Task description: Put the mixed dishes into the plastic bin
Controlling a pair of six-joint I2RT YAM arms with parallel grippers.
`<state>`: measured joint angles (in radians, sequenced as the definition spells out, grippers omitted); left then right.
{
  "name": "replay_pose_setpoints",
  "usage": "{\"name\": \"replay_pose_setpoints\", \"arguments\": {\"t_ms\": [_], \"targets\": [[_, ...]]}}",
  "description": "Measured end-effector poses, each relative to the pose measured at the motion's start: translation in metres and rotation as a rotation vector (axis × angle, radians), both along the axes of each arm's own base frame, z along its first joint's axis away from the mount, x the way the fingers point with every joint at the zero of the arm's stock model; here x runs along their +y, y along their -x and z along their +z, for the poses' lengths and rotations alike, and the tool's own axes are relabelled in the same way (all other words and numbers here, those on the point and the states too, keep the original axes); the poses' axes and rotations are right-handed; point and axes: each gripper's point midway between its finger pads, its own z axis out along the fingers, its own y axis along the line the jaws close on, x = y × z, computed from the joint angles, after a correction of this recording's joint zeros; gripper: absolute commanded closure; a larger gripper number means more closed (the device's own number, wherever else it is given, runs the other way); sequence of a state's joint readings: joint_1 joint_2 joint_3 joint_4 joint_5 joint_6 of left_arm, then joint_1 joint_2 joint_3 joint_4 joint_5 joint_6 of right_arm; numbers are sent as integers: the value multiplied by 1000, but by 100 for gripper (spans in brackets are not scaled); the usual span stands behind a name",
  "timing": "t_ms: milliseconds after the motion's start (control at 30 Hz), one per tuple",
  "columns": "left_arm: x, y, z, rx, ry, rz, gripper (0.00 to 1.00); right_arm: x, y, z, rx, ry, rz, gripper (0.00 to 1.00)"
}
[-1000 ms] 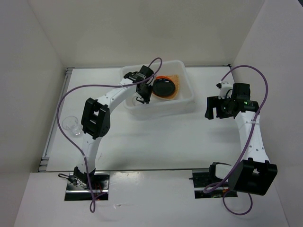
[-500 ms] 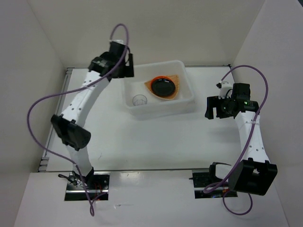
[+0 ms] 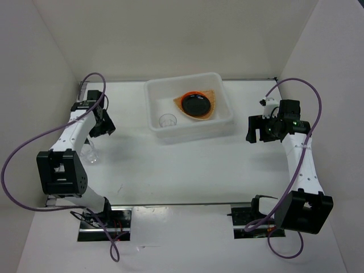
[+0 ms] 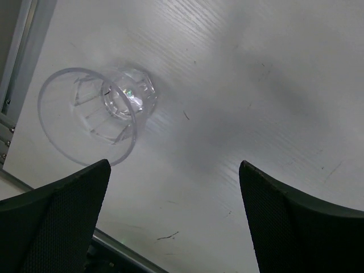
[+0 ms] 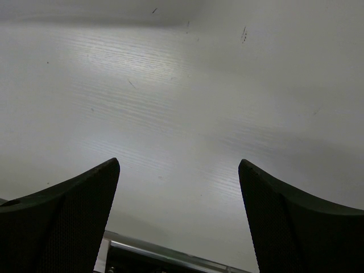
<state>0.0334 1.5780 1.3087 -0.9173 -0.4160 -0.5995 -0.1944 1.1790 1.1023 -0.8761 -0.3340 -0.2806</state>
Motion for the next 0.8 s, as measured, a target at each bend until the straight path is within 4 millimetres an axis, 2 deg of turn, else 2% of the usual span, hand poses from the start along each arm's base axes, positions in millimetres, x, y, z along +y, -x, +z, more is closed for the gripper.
{"name": "replay_pose_setpoints", "arguments": {"t_ms": [200,433,533,567,700,733,800], "targets": [[25,0,-3,-58,42,60,0,0,0,-3,9,-2,0,10],[28,2,-36,15,84,38,4,0,0,-3,9,-4,2,10],[27,0,-46,34,93,32,22,1,0,-3,9,-4,2,10],[28,0,-48,34,97,33,44,0,0,-3,9,-4,2,10],[32,-2,-50,26,107,27,95,0,0,-3,9,-4,2,10],[32,-3,-50,22,109,26,100,0,0,-3,9,-4,2,10],[35,-5,-50,16,106,27,100,0,0,-3,10,-4,2,10]]}}
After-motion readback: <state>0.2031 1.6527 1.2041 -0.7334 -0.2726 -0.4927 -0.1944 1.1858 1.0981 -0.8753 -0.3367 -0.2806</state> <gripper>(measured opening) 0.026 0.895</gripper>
